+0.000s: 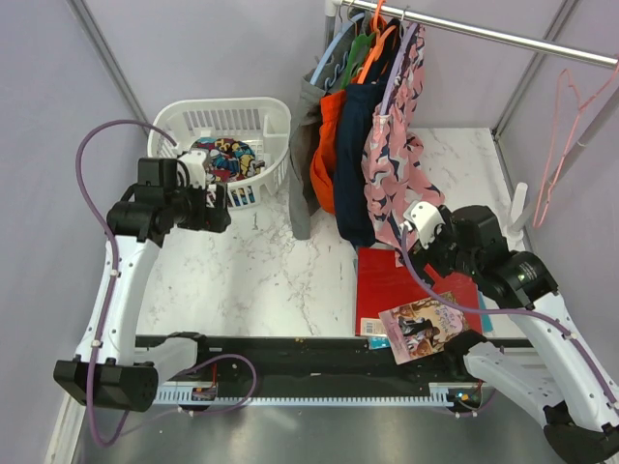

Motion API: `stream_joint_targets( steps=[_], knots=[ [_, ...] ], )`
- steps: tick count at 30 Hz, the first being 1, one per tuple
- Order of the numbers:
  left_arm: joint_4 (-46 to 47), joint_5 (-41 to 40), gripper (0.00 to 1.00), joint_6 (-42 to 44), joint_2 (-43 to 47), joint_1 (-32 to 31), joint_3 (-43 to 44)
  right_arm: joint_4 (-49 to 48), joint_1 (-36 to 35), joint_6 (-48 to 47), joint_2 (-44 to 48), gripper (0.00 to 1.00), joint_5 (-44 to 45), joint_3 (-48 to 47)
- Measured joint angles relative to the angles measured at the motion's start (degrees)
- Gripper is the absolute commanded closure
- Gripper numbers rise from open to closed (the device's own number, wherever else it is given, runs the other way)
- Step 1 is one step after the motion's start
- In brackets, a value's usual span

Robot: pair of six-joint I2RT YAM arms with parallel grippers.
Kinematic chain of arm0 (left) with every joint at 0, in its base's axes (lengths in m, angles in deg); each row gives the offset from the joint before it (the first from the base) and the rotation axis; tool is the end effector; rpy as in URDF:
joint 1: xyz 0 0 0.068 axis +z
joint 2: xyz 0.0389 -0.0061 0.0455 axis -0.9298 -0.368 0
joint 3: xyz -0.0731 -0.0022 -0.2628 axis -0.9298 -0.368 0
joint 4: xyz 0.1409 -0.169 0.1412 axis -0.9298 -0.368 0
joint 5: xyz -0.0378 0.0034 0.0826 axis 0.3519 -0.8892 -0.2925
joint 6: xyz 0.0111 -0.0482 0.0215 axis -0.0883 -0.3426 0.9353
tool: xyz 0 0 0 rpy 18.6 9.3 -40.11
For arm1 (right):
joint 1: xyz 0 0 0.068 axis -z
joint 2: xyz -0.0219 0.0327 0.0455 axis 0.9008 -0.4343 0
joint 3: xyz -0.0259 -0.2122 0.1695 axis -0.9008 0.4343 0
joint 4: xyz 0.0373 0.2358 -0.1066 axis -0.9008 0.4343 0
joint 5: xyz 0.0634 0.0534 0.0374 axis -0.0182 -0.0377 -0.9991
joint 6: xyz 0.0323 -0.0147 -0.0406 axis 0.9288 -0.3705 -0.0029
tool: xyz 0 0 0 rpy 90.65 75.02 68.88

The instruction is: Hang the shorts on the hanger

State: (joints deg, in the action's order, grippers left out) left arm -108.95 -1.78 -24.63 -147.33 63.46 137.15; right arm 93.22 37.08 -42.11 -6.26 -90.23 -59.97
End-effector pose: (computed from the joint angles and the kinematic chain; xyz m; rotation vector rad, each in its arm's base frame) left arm 0.2040 -0.0239 0.3715 0.2688 2.3553 -0.2206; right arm 0.1233 0.0663 0.3521 -1.0416 2.0530 0.1068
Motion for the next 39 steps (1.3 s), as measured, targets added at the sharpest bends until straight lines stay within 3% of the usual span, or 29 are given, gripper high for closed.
stream_joint_targets(
  steps=[6,13,17,23,33,36,37,39],
  knots=[
    [0.04,-4.85,0.01,-2.95,-12.24,0.0,15.87,-0.85,0.09,0.0,-0.85,0.02,-0.44,0.04],
    [4.63,-9.35,0.0,-3.08,-34.67,0.0,42.51,-0.92,0.5,0.0,-3.61,0.02,-1.16,-0.07],
    [7.72,-11.76,0.0,-1.88,-47.17,0.0,52.13,-0.74,1.29,0.04,-3.8,0.02,-1.62,-0.59],
    [12.15,-14.49,0.01,0.22,-62.77,0.55,55.25,-0.68,2.47,0.04,-4.74,0.02,-2.71,-0.74],
    [12.96,-18.99,0.02,3.67,-77.68,1.95,55.41,-0.66,3.08,0.04,-6.56,0.02,-3.04,-0.74],
    [13.09,-18.91,0.35,3.93,-78.36,2.21,55.69,-0.66,3.08,0.04,-6.88,0.02,-3.04,-0.79],
    [12.87,-17.99,0.66,4.5,-78.36,2.32,56.19,-0.66,3.08,0.04,-6.93,0.02,-3.04,-0.85],
    [12.28,-15.23,0.98,5.4,-78.36,2.67,57.46,-0.66,3.08,0.04,-6.95,0.02,-3.04,-1.03]
  ],
)
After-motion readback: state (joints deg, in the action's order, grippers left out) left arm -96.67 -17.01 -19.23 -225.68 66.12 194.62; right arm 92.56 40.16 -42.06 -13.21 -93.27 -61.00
